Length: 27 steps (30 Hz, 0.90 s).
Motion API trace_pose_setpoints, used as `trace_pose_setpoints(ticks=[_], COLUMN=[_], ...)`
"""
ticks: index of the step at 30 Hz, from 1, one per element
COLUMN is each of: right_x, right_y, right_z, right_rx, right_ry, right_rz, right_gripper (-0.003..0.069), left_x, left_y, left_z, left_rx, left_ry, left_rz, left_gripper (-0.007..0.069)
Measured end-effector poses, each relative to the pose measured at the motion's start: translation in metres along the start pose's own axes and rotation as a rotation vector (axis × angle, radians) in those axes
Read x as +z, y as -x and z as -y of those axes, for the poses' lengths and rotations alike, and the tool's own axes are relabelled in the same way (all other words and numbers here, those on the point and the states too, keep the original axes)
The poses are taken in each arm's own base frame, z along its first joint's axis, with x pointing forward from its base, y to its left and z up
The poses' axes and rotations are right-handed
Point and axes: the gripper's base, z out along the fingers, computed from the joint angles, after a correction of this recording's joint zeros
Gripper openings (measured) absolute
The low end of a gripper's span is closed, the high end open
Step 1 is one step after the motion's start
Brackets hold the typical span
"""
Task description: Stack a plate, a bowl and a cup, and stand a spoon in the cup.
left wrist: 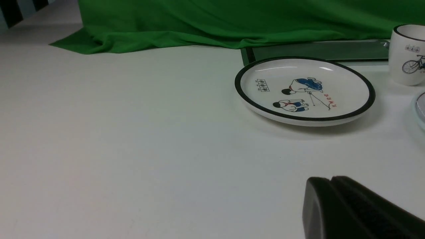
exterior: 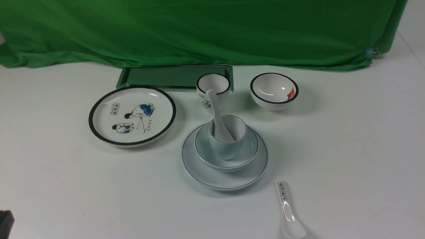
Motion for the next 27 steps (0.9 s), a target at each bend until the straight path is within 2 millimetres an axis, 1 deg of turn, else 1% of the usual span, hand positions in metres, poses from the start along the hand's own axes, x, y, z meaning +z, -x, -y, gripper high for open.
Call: trace_pose_setpoints(ticks=[27], right_x=[0.0000], right_y=[0.0000], right_z=[0.0000], right_rx=[0.001], right_ry=[0.000], right_rz=[-0.001], right_gripper=[0.0209], left_x=[0.0000], left_y=[0.0003], left_z=[0.0000], left_rx=[0.002], left_ry=[0.000], left_rz=[0.003], left_gripper=[-0.0030])
